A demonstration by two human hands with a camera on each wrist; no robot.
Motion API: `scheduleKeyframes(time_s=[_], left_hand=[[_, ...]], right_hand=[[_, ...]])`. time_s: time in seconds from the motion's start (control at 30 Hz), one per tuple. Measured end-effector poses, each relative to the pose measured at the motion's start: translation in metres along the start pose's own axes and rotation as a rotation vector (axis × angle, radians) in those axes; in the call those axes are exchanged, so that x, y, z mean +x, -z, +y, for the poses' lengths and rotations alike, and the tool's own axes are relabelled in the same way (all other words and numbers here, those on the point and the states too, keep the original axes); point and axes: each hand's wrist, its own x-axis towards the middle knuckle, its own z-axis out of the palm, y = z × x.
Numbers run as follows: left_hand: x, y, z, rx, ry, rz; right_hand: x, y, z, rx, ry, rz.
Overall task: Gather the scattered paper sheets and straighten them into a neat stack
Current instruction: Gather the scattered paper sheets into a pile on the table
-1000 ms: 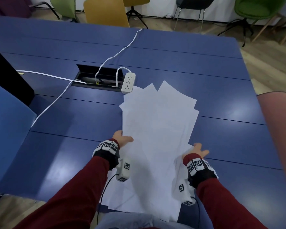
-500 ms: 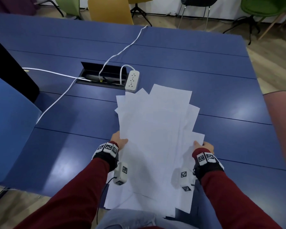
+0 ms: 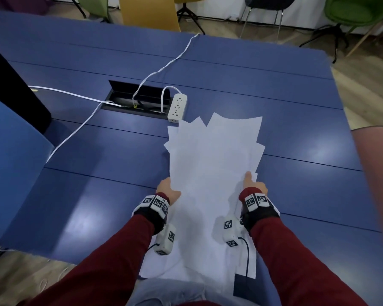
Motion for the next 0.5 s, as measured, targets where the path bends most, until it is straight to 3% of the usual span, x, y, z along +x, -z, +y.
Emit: scheduleKeyframes(time_s=[0.17,0.3,0.5], left_hand=[[-0.004,0.002,0.004,-0.012,0.018,-0.062],[0.001,0.002,0.006,-0.075,0.025,-0.117],[0.000,-0.001,-0.004,-0.087,0.048,-0.072]], right_hand=[[-0.007,-0.004,0.003,-0.071,0.027,-0.103],[-0.006,-0.001,0.011,-0.104,-0.036,-0.281],[-0.006,0.020,0.011,-0.123,-0.033,-0.302]])
